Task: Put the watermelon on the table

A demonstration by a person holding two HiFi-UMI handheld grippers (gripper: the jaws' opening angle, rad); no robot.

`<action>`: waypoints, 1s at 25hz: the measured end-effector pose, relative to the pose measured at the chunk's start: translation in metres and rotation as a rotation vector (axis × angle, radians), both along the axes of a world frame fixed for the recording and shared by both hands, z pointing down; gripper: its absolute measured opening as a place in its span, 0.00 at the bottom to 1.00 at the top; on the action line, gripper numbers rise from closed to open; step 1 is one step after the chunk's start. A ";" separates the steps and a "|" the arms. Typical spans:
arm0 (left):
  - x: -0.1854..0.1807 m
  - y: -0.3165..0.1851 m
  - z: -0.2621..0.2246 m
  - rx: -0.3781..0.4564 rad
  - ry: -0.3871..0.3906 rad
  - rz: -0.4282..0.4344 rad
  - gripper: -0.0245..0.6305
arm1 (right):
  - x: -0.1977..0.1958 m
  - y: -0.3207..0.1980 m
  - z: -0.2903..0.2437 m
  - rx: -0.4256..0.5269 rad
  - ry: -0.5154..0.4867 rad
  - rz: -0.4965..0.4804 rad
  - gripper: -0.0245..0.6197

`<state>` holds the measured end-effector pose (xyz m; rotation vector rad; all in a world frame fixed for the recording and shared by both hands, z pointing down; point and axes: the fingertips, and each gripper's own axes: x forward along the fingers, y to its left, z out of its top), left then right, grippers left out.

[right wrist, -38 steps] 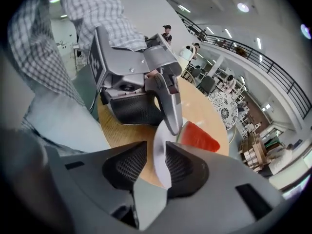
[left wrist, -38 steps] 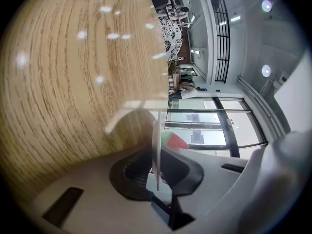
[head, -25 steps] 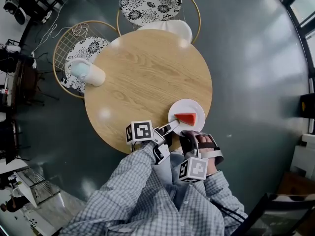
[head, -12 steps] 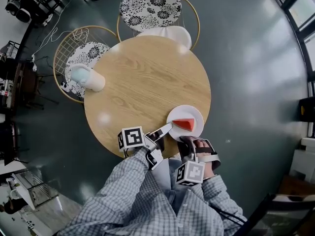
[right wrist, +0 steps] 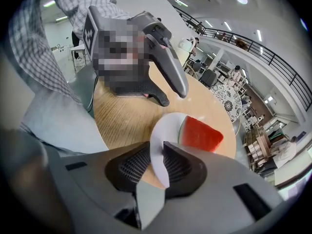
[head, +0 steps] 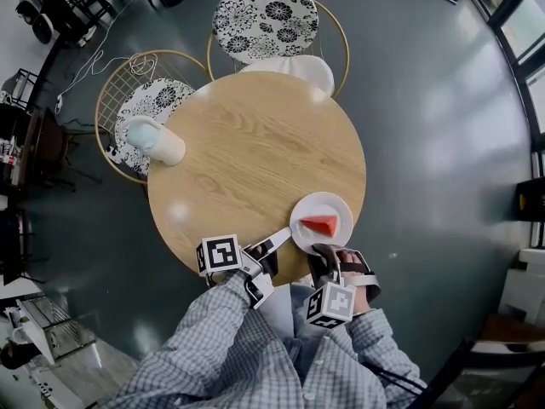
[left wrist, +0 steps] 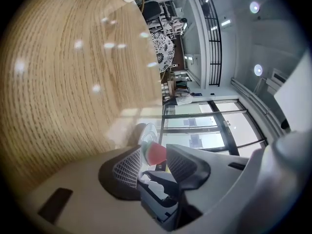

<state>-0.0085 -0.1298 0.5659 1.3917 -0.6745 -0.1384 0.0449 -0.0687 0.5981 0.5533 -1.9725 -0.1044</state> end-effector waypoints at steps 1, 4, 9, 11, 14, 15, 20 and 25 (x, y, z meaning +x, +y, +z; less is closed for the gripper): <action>-0.001 0.000 -0.002 0.013 0.003 0.000 0.28 | 0.000 0.000 0.001 -0.013 -0.014 0.012 0.15; 0.000 0.002 -0.007 0.054 0.007 0.008 0.28 | 0.002 -0.001 0.002 -0.067 -0.080 0.074 0.16; -0.002 0.004 -0.014 0.104 -0.041 0.021 0.08 | 0.001 -0.003 -0.005 -0.119 -0.190 0.169 0.18; -0.002 0.005 -0.019 0.127 -0.039 0.017 0.05 | 0.001 -0.004 -0.010 -0.110 -0.215 0.184 0.18; 0.000 0.006 -0.028 0.173 -0.043 0.028 0.05 | 0.001 -0.010 -0.024 -0.086 -0.279 0.237 0.18; 0.001 0.007 -0.031 0.187 -0.046 0.033 0.05 | 0.002 -0.013 -0.030 -0.076 -0.304 0.258 0.18; -0.001 0.013 -0.048 0.237 -0.057 0.038 0.05 | 0.005 -0.017 -0.064 -0.075 -0.465 0.357 0.16; 0.001 0.023 -0.067 0.296 -0.076 0.028 0.05 | 0.014 -0.018 -0.098 -0.065 -0.583 0.419 0.07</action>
